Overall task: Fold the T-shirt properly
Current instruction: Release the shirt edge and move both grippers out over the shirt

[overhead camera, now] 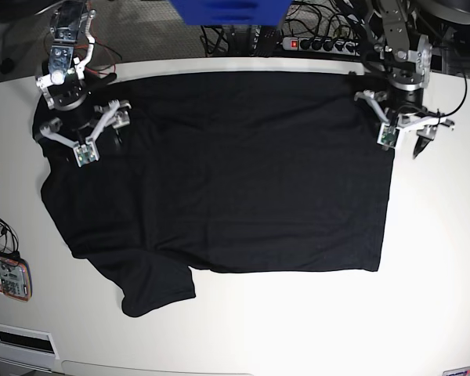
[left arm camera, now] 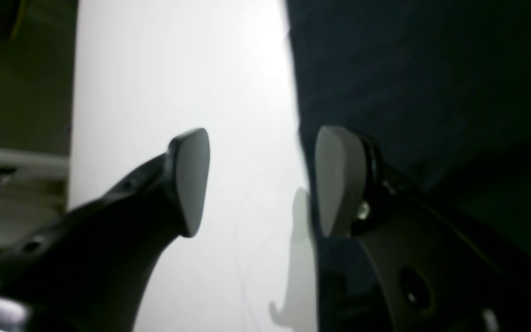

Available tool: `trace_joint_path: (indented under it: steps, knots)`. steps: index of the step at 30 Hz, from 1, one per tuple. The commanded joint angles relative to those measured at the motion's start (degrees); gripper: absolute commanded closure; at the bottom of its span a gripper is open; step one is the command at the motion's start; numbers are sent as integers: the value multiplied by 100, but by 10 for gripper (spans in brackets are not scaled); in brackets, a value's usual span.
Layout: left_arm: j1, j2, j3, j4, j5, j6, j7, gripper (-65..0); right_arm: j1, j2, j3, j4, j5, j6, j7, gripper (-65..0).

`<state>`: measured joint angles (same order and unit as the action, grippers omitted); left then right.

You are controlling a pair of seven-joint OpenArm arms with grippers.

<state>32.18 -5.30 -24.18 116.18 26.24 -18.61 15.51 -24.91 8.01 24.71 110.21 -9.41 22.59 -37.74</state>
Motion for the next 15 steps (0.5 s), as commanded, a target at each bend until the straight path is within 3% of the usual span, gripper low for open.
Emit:
trace_joint_path:
  steps: [1,5,10,15]
  knots:
    - [12,-72,23,96,44,98,-78,-337,7,74,30,104,13,-57,121,-596]
    - [-23,-310,84,96,53,98,-78,-337,280,179,-5,121,-180,-57,182,-596]
    - [-207,-318,93,87,167,98,-17,-337,394,355,-31,113,-1393,-57,279,-596]
    - [-454,-503,753,87,176,90,783,-337,658,399,-761,104,-2448,-57,481,-597]
